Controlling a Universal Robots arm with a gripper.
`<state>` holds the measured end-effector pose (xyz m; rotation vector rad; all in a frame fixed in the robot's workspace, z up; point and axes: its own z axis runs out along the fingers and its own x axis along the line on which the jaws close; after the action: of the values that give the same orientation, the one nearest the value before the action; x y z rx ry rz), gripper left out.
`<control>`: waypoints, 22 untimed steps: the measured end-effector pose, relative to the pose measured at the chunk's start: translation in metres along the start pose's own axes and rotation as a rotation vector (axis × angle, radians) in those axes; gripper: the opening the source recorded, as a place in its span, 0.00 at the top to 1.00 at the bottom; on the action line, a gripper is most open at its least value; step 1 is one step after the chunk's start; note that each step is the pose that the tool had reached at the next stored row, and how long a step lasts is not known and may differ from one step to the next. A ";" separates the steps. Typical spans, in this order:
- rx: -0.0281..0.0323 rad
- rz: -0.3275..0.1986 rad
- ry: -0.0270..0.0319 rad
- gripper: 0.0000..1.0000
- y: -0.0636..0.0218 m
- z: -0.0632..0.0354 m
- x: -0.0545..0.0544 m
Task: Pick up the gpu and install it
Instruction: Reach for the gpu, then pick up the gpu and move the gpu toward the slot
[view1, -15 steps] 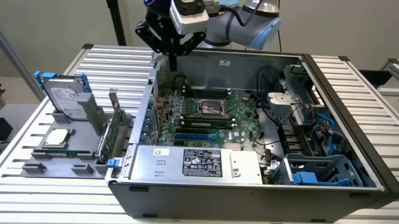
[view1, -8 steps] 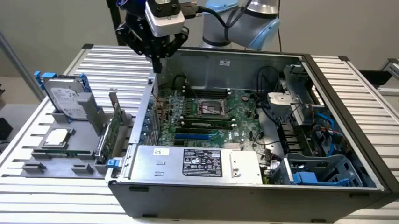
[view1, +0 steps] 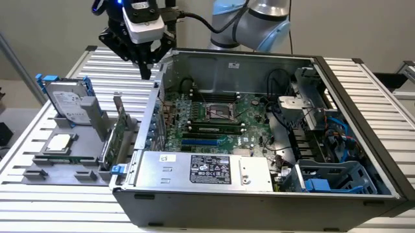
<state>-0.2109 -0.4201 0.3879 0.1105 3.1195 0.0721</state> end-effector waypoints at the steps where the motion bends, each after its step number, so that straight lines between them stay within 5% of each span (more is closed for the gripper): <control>1: 0.0002 0.000 0.0003 1.00 -0.0010 0.0009 0.004; 22: 0.0010 0.000 0.0052 1.00 -0.0288 0.0236 0.082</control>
<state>-0.2938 -0.4419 0.3615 0.1108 3.1247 0.0709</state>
